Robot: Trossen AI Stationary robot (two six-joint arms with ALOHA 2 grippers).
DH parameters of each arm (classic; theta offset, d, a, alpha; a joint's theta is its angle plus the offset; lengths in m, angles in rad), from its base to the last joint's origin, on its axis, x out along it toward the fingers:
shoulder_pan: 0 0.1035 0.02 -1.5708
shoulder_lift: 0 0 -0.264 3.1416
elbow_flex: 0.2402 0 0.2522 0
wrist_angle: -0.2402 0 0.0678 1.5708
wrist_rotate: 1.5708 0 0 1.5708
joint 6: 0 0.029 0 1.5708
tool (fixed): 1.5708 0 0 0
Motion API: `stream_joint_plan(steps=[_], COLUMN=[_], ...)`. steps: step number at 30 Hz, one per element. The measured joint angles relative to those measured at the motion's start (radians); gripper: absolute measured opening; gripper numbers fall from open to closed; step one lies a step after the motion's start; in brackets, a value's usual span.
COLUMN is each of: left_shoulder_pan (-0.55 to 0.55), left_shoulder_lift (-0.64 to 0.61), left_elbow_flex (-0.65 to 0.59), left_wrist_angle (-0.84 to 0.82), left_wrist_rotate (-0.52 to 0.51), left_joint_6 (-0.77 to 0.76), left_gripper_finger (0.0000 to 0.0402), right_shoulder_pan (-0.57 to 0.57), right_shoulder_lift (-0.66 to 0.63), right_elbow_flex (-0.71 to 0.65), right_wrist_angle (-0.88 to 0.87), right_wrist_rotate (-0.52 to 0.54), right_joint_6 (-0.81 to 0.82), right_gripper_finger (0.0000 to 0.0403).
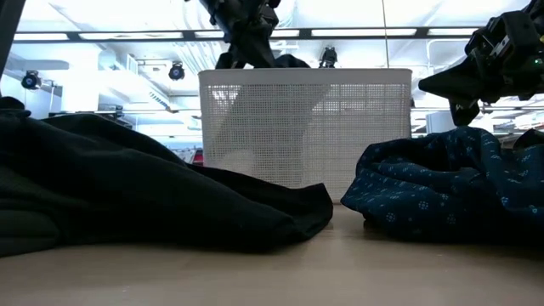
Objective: Sort clothes
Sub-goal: Put the dark blue shirt into the white bin, then put the black pants into the white bin
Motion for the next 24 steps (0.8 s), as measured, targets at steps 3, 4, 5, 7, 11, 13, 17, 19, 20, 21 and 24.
stream_joint_plan(steps=[3, 4, 5, 7, 11, 13, 17, 19, 20, 21, 24], left_shoulder_pan=[-0.011, -0.013, -0.014, -0.013, -0.005, -0.001, 0.016, 0.024, 0.025, 0.025, 0.025], left_shoulder_lift=[-0.005, -0.008, -0.009, -0.011, -0.011, -0.011, -0.011, -0.011, -0.011, -0.011, -0.013], left_elbow_flex=[0.0, 0.0, 0.0, 0.0, 0.0, 0.0, 0.0, 0.0, 0.0, 0.0, 0.0], left_wrist_angle=[0.0, 0.001, 0.001, 0.003, 0.015, 0.026, 0.028, 0.028, 0.028, 0.028, 0.028], left_wrist_rotate=[0.001, 0.001, 0.001, 0.0, -0.072, -0.156, -0.207, -0.189, -0.183, -0.181, -0.18], left_joint_6=[-0.004, -0.004, -0.004, -0.004, -0.005, -0.009, -0.011, -0.012, -0.013, -0.013, -0.012], left_gripper_finger=[0.0002, 0.0002, 0.0002, 0.0005, 0.0019, 0.0031, 0.0066, 0.0089, 0.0102, 0.0114, 0.0153], right_shoulder_pan=[0.0, 0.0, 0.0, 0.0, 0.0, 0.0, 0.0, 0.0, 0.0, 0.0, 0.0], right_shoulder_lift=[0.0, 0.0, 0.0, 0.0, 0.0, 0.0, 0.0, 0.0, 0.0, 0.0, 0.0], right_elbow_flex=[0.0, 0.0, 0.0, 0.0, 0.0, 0.0, 0.0, 0.0, 0.0, 0.0, 0.0], right_wrist_angle=[0.0, 0.0, 0.0, 0.0, 0.0, 0.0, 0.0, 0.0, 0.0, 0.0, 0.0], right_wrist_rotate=[0.0, 0.0, 0.0, 0.0, 0.0, 0.0, 0.0, 0.0, 0.0, 0.0, 0.0], right_joint_6=[0.0, 0.0, 0.0, 0.0, 0.0, 0.0, 0.0, 0.0, 0.0, 0.0, 0.0], right_gripper_finger=[0.0, 0.0, 0.0, 0.0, 0.0, 0.0, 0.0, 0.0, 0.0, 0.0, 0.0])
